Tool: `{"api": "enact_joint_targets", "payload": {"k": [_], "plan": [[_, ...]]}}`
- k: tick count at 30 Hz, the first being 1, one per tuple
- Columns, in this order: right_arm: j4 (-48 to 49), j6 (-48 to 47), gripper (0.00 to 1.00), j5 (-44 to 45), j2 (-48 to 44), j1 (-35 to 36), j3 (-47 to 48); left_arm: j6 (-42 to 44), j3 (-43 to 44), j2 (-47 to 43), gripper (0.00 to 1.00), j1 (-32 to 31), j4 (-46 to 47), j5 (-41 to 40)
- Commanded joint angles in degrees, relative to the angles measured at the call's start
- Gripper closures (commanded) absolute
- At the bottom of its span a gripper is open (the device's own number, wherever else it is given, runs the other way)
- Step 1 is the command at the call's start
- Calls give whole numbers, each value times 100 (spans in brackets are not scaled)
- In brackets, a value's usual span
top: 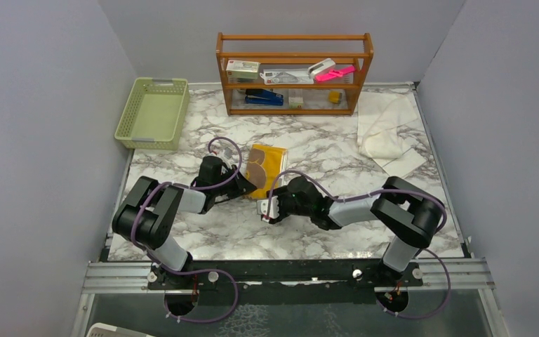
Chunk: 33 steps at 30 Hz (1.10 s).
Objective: Roll the towels
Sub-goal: Roll the towel at the center of the board.
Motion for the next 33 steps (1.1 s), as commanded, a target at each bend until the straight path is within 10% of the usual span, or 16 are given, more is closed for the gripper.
{"api": "enact_joint_targets", "payload": {"k": [1,15,33], "plan": [[-326,-169,49,213,151,58,153,420,-145,350,94,8,-857,-436],[-2246,124,69,554,632,58,1071,551,-47,249,94,105,-1101,-398],[-3498,2623,86,-1979,443,-125,2002,604,596,-2430,80,772,-3089,-431]]}}
